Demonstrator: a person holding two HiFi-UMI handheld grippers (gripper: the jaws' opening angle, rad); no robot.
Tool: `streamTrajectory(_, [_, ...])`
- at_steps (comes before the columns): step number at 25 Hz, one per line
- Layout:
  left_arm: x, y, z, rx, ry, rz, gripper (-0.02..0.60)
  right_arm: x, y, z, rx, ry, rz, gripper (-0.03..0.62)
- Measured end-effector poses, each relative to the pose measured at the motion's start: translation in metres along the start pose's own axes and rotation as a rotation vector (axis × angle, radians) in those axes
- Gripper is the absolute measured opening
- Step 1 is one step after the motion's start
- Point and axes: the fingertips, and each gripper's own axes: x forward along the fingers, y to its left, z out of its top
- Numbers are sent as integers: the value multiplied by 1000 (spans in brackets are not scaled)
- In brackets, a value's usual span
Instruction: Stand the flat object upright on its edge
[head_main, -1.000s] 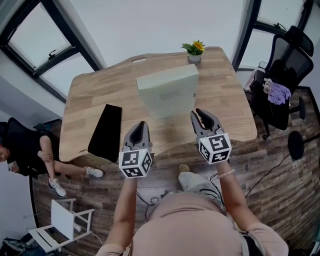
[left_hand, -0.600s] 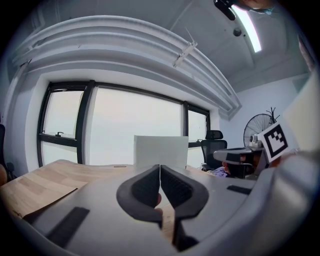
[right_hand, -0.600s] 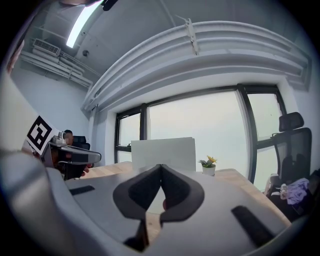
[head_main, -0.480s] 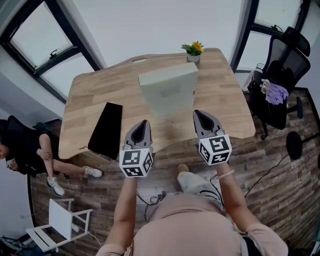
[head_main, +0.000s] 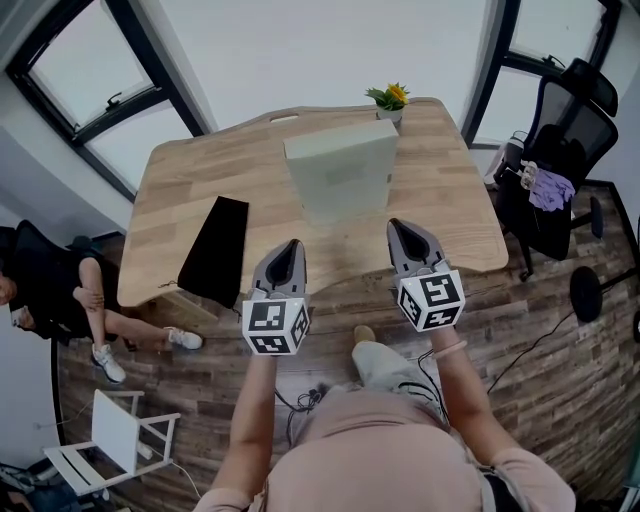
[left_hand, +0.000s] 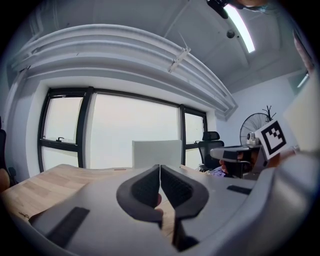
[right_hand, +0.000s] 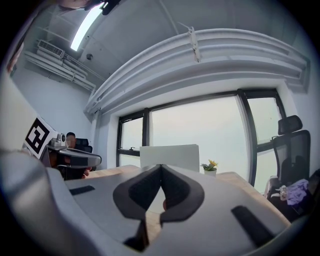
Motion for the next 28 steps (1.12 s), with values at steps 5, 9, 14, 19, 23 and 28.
streamTrajectory(5, [-16,-5,0,-4,-7,0,14,-13,8,4,-5,-14,6,0])
streamTrajectory(9, [-28,-13,3,-1,-17,-2,14,-24,15,7,-14,-18,19,0])
streamTrajectory(14, [-38,-21,5,-2,-29,-12,14,-35,21,10,-22,-30,24,0])
streamTrajectory(19, [-46,-33,6,5,-33,-27,14,-47,25,16,-33,-47,23,0])
streamTrajectory(23, [-51,-41,7,8,-36,-38,14,-57,26,17,-36,-53,18,0])
streamTrajectory(28, [-58,-45,5,9,-35,-45,14,-64,30,17,-36,-55,17,0])
